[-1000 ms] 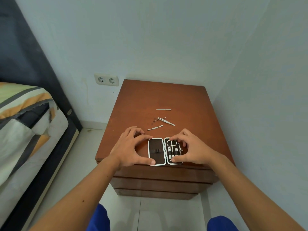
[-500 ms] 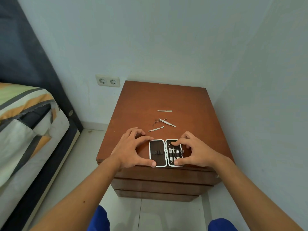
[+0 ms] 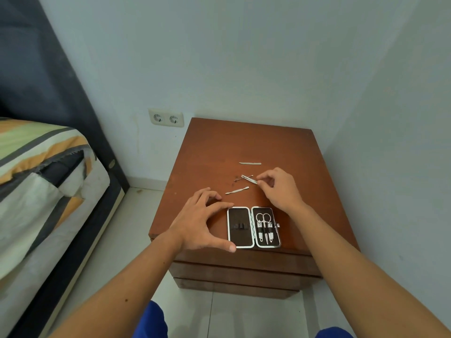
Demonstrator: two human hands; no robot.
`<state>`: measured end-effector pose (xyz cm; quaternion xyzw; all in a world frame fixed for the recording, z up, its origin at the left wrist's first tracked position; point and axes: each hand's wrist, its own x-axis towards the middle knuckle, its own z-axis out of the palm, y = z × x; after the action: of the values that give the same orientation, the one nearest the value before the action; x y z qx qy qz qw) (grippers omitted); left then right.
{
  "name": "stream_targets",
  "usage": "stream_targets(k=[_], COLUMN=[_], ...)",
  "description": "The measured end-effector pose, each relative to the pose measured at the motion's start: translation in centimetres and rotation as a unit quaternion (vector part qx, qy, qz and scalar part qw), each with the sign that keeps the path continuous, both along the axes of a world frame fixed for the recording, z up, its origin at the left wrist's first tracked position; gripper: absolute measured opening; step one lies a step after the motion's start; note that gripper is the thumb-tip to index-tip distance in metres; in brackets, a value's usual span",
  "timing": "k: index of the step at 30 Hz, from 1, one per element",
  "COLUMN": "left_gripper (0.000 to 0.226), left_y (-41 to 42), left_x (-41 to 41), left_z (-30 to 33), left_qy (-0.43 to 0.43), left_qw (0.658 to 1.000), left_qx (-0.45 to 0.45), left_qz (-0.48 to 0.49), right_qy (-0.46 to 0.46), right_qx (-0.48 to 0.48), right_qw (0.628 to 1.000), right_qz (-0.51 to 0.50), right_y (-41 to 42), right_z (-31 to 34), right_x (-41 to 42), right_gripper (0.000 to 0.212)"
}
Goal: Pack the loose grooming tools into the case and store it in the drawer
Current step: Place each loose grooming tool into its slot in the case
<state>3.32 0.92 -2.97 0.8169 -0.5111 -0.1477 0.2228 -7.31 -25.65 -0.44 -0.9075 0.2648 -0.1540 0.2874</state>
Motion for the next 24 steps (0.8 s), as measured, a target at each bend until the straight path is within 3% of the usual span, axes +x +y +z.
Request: stream_targets(k=[8,13,15,19,24], left_gripper=[0.111,0.111,0.113,0.114,0.115], left_y=[0.3,0.3,0.3,0.3,0.3], left_x=[-0.3,-0.3,-0.3,-0.4,-0.4], left_z=[0.0,0.0,0.1,0.4,0.5], left_qy=[0.009,-0.002,-0.014,-0.024,-0.025], left_qw=[0.999,0.999,0.999,0.999,0.999], left_qx=[-0.033,-0.041,-0.037,-0.032,-0.029], left_qz=[-0.002,-0.007,-0.007,-0.012,-0.015], right_qy=[0.04,-0.001,-0.025,-0.046,-0.038], right_qx=[0.0,0.081,0.148,0.252,0.259], right_qw=[0.998,0.996,0.989,0.959,0.953], right_qz=[-0.039,-0.029,-0.001,0.125,0.151], right_y=[0.9,1.7,2.2,3.5,4.4], right_z=[-0.4,0.8,1.3,2.2,2.7], right_x=[1.4,-0.2,-1.0,-2.3,-2.6], right_gripper=[0.006,0.009,0.011,0.05,0.045])
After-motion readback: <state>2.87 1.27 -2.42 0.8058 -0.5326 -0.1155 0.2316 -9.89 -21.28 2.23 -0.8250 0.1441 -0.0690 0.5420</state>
